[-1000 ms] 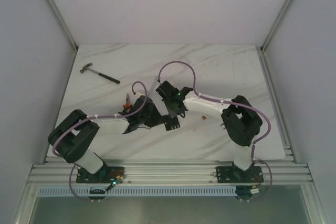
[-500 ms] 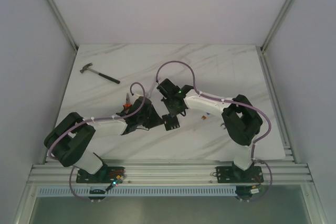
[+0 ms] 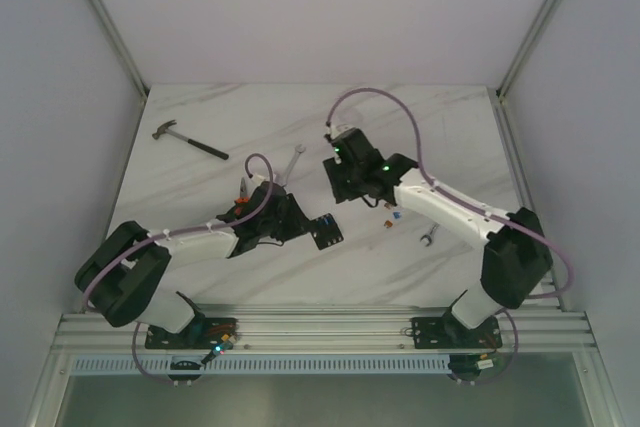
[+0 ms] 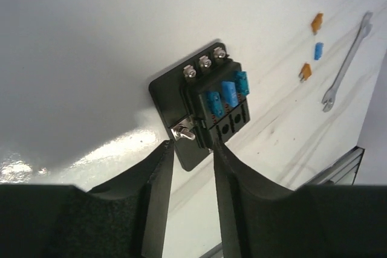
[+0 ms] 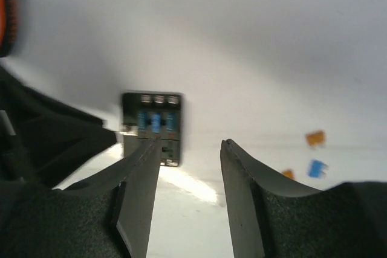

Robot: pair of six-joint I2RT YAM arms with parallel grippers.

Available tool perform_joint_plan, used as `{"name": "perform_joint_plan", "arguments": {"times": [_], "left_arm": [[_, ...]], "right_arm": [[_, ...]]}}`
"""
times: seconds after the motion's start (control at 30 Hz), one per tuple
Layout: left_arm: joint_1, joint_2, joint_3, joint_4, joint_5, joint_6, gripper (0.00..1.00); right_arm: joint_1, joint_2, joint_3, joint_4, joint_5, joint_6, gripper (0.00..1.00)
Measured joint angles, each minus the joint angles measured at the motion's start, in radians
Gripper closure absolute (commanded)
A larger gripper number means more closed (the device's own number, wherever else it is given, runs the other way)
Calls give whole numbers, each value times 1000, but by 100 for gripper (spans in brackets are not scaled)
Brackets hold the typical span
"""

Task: Snap on the fuse box
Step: Install the fuse at the fuse box base, then pick up the fuse from the center of the board.

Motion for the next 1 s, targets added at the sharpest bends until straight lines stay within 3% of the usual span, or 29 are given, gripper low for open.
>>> {"name": "perform_joint_plan", "arguments": {"times": [0.2, 0.4, 0.67, 1.0], "left_arm": [[5, -49, -7, -7, -23, 18, 37], [26, -95, -24, -30, -42, 41, 22], [37, -105, -34, -38, -50, 58, 6], [49, -132, -51, -51, -53, 69, 0]], "right_arm": [[-157, -61, -152, -2, 35, 15, 40], [-293, -67, -280, 3, 33, 14, 40], [-359, 19, -291, 102, -6, -27, 50], [-387, 127, -223, 148, -58, -195, 47]]}}
